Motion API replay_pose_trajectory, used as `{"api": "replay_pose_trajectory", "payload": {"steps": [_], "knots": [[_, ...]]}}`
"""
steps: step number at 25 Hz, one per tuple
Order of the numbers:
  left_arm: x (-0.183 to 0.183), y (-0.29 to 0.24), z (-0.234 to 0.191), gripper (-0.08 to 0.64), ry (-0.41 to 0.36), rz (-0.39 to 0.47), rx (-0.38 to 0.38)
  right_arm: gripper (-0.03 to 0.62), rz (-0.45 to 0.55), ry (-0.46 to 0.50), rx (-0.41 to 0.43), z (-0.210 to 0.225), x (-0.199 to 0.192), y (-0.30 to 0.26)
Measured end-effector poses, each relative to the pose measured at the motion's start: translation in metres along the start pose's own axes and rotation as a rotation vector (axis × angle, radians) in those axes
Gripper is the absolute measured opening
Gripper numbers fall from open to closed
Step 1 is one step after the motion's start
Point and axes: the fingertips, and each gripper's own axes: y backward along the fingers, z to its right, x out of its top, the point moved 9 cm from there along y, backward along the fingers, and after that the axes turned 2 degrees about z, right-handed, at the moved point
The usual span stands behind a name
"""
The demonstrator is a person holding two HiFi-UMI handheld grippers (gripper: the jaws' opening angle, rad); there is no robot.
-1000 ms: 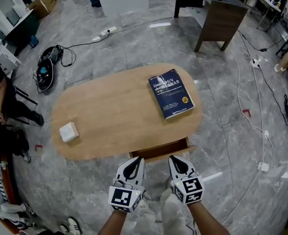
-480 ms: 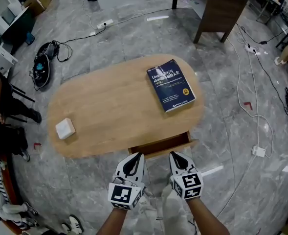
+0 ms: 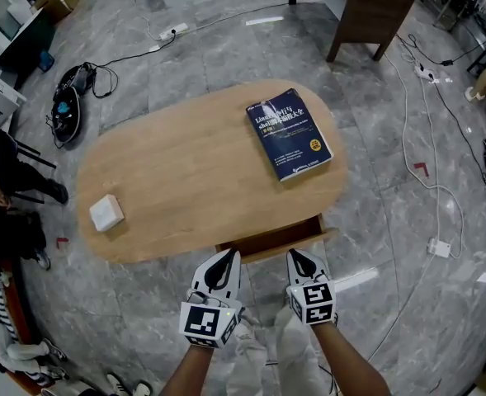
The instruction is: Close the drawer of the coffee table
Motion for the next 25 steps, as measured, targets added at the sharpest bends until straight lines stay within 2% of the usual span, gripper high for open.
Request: {"api": "replay_pose_trajectory", "payload": {"steps": [12,25], "knots": [[-0.007,0.0,-0.007,-0.002,0.003,-0.014,0.009,0.012,-0.143,0.024,-0.012,0.004,-0.045,-0.027],[-0.02,0.003,-0.012,-0.002,0.012,-0.035,0.018,0.012,-0.238,-0.028,-0.015,0.01,-0.081,-0.049]]}}
